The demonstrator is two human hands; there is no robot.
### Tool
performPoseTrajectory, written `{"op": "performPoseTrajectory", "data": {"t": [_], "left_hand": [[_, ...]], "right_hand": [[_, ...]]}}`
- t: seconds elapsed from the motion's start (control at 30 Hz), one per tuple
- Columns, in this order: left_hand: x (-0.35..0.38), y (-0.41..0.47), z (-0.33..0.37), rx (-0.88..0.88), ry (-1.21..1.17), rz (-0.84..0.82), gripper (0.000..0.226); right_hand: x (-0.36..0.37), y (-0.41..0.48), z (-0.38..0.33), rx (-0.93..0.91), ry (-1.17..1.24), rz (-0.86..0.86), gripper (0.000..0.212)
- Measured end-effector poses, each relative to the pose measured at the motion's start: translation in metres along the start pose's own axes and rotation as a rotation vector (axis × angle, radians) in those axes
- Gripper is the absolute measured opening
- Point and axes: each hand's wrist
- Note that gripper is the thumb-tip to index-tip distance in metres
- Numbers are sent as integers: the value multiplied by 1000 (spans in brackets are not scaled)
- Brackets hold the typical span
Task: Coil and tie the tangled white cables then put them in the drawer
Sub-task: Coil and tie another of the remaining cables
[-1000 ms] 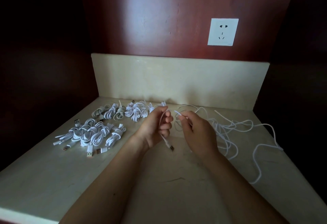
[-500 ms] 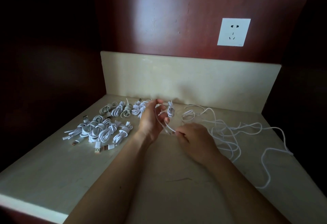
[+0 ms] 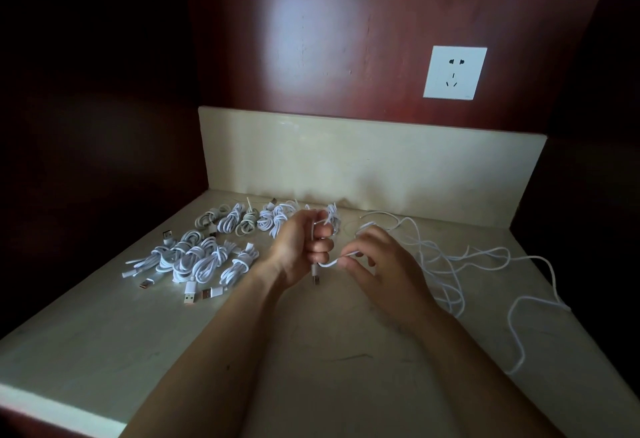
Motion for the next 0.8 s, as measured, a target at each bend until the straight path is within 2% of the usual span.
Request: {"op": "performPoseTrajectory", "data": {"t": [0.13,0.27,0.47,0.6,0.7,0.8], "left_hand": [[1,-1,-5,-127,68,-93,42],[8,-3,-13,-179,226,-63,38],[7,-4,-14,-185,200,-48,48],[12,-1,-17,-137,293,58,45],[11,1,-17,-81,371,119,46],[7,0,-14,-62,367,134,36]], "right_hand": [[-2,-1,-4,25,-2,40,10],[-3,0,-6,48,34,103,20],[-2,0,-5,87,6,140,23],[-3,1,-2,121,-16,82,26],[-7,1,-1,117,-63,-30,23],[-11,2,4,147,-129,-89,29]]}}
Point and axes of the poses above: each hand's wrist, its own y-axis towards the middle knuckle, its own x-axis out of the palm, z = x × y, and after that the axes turned 13 degrees about -y, right-handed
